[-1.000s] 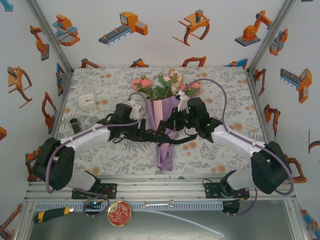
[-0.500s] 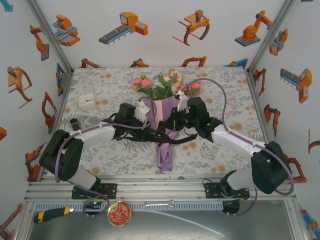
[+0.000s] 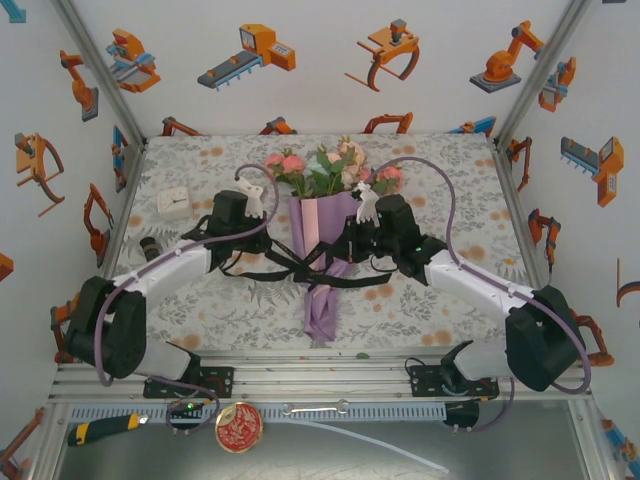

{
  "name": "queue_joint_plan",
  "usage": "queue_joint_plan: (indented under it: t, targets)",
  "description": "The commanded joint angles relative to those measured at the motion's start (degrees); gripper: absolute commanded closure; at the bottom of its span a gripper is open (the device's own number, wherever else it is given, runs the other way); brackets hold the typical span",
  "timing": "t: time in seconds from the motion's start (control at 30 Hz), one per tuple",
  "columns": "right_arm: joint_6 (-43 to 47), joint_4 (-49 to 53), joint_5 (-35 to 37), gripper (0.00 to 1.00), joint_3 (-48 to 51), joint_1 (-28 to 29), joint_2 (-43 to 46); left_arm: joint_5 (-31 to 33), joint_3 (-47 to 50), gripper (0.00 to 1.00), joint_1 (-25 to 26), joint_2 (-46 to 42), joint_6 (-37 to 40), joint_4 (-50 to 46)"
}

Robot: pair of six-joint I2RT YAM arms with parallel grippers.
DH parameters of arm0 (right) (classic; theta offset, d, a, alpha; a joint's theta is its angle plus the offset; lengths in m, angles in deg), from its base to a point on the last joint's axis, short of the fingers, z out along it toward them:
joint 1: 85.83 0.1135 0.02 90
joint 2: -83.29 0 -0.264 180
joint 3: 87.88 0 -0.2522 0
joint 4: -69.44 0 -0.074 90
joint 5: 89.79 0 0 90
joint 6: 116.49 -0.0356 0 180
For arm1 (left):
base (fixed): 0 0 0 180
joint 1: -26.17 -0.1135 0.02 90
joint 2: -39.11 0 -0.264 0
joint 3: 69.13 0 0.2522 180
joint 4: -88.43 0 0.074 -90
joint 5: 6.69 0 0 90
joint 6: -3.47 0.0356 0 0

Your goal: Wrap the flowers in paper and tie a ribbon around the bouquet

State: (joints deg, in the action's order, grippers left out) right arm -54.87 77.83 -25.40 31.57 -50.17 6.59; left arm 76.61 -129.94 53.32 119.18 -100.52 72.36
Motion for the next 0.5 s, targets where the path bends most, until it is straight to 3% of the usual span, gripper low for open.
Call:
queue_joint_plan:
  t: [0.0, 0.17, 0.27, 0.37, 0.47]
  targets:
    - [1.09, 0.28, 1.38, 1.0, -1.38, -0.22, 1.07, 1.4, 0.96, 1.0, -0.75, -4.13, -11.58, -2.46]
    - [1.22, -0.15, 0.41, 1.0, -1.64, -0.24, 0.9, -2.76, 1.36, 1.0, -0.77, -4.9, -14.14, -2.2]
    - [0.88, -1.36, -0.9, 1.0, -1.55, -0.24, 1.01, -5.25, 2.85, 0.81, -0.7, -4.65, -12.06, 1.0]
    - [0.82, -1.5, -0.79, 1.0, -1.38, -0.24, 1.3, 1.86, 3.36, 0.58, -0.81, -3.65, -12.84, 0.11]
    - [0.8, -1.42, -0.32, 1.0, -1.16, -0.24, 1.57, 8.82, 3.67, 0.51, -0.94, -2.54, -13.84, -1.76]
